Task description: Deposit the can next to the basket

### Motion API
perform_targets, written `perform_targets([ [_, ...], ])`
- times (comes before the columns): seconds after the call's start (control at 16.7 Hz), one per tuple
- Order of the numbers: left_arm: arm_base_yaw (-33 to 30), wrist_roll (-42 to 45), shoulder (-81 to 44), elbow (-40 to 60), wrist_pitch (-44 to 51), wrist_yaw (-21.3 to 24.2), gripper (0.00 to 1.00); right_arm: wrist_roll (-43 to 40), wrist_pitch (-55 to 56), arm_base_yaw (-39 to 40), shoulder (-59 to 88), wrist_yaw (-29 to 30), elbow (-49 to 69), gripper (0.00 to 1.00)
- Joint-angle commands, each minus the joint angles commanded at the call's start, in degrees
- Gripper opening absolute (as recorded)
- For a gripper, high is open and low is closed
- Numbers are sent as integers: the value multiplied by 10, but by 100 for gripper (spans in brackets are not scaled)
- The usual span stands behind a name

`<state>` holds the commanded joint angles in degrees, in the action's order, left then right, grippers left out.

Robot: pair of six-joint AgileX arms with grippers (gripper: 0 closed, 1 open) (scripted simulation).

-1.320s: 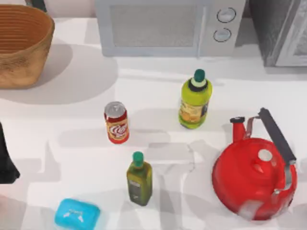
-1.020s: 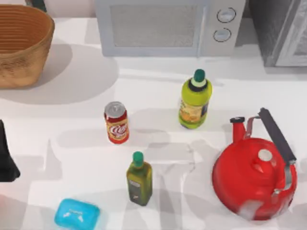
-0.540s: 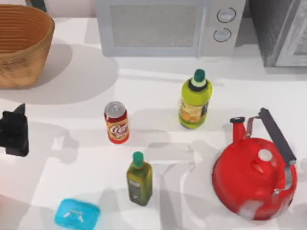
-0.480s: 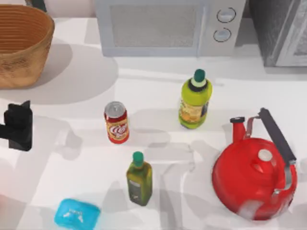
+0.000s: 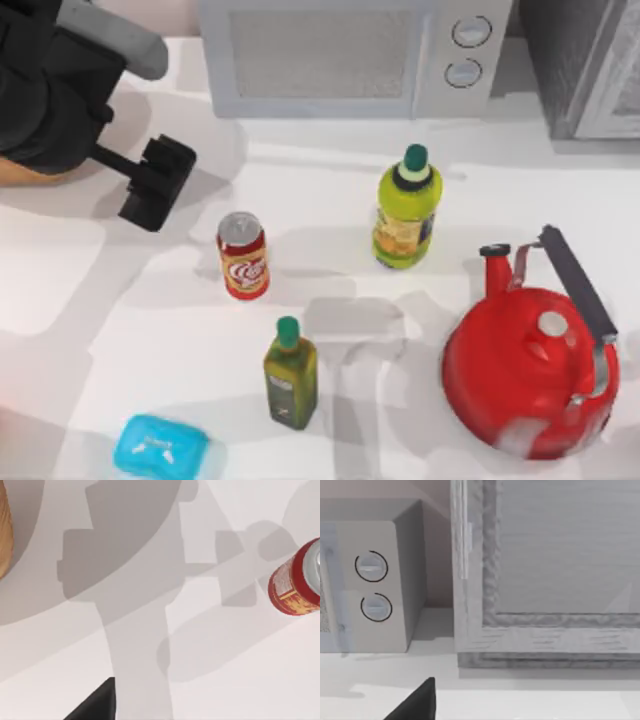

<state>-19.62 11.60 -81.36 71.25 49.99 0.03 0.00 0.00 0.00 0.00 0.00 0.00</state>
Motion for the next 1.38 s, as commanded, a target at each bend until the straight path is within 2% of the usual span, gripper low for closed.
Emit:
perform_targets([
  [0.36,-62,37,-256,223,158,0,100,0,0,0,0,0,0,100],
  [0.66,-92,54,-381,332,234,0,100,0,0,0,0,0,0,100],
  [1.14,-94,57,-400,346,243,1,100,0,0,0,0,0,0,100],
  [1.38,-96,58,-410,293,180,1,100,0,0,0,0,0,0,100],
])
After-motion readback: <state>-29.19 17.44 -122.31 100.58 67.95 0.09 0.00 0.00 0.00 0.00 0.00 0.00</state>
